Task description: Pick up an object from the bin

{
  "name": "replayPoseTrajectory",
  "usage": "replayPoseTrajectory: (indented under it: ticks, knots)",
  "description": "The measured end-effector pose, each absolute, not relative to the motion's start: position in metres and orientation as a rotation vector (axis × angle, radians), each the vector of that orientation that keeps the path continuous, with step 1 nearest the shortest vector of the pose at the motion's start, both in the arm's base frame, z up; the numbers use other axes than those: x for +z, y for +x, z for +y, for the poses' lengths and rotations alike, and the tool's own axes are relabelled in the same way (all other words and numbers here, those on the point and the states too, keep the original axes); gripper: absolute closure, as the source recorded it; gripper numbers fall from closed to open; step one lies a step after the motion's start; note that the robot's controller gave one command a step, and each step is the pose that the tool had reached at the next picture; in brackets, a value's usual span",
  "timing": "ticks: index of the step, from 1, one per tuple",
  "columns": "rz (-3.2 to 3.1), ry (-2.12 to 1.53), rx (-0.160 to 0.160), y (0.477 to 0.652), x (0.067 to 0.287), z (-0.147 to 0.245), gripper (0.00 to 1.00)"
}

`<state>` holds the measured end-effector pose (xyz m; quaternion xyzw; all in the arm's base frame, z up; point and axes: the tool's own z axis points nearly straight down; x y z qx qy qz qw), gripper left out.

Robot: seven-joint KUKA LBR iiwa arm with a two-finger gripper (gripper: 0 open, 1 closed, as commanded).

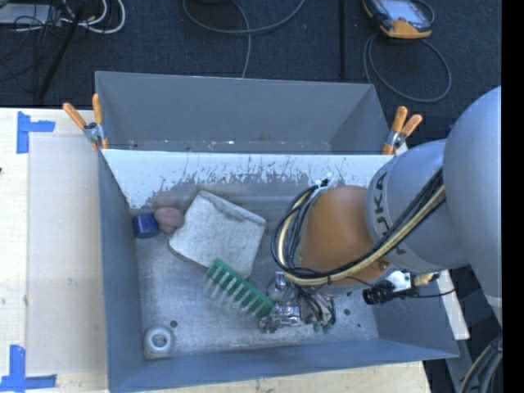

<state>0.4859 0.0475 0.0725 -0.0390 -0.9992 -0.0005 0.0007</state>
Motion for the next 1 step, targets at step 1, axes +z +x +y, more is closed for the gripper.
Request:
replayPoseTrajectory:
  ticks: [1]
  knots:
    - [-3.146, -0.115, 0.0, 0.4939, 0.218, 0.0132, 1.0]
